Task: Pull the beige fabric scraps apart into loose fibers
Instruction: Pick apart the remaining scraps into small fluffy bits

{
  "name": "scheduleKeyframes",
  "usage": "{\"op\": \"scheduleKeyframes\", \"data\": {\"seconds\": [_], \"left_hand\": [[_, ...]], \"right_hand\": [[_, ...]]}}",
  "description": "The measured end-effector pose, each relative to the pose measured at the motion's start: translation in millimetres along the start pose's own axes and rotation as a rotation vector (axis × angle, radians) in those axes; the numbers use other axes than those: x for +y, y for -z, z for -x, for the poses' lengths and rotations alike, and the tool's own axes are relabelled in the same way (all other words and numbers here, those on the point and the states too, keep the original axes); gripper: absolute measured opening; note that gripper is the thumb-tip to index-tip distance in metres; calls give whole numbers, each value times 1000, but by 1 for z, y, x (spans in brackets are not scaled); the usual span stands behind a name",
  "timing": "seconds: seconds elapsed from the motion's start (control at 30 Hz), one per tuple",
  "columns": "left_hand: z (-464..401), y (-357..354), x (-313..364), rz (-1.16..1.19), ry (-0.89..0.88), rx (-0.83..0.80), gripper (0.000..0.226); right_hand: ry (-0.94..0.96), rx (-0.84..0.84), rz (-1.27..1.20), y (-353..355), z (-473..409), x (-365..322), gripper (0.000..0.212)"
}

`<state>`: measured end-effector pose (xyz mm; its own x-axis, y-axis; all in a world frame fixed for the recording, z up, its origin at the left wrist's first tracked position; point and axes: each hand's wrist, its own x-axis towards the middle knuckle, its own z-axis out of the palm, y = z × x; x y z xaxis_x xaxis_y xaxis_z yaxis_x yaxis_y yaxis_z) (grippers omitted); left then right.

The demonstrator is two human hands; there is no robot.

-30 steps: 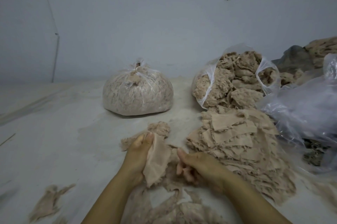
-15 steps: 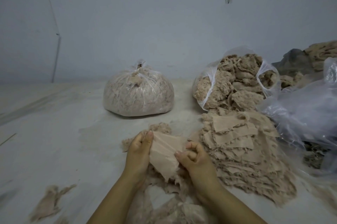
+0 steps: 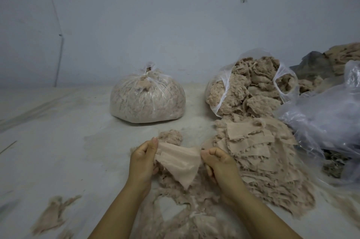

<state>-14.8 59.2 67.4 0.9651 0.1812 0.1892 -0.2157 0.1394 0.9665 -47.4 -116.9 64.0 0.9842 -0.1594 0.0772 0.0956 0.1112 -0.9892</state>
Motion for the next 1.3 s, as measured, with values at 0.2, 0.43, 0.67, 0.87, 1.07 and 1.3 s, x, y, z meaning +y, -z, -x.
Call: {"op": "scheduleKeyframes", "data": {"seconds": [0.2, 0.43, 0.67, 0.87, 1.07, 1.3], "left_hand": [[3, -4, -4, -58, 4, -147, 35], [11, -21, -7, 46, 80, -274, 26], [9, -12, -11, -407, -117, -259, 8], [0, 4, -37, -1037, -196, -558, 53], [0, 2, -43, -957, -249, -437, 36], [0, -1, -35, -641, -162, -342, 27]], "right_hand": [[155, 170, 275, 3, -8, 4, 18], [431, 349, 461, 14, -21, -36, 17], [486, 510, 606, 64, -64, -87, 7], [569, 428, 983, 77, -46, -62, 16], [409, -627, 1103, 28, 6, 1, 32], [341, -213, 995, 22, -9, 3, 26]]}}
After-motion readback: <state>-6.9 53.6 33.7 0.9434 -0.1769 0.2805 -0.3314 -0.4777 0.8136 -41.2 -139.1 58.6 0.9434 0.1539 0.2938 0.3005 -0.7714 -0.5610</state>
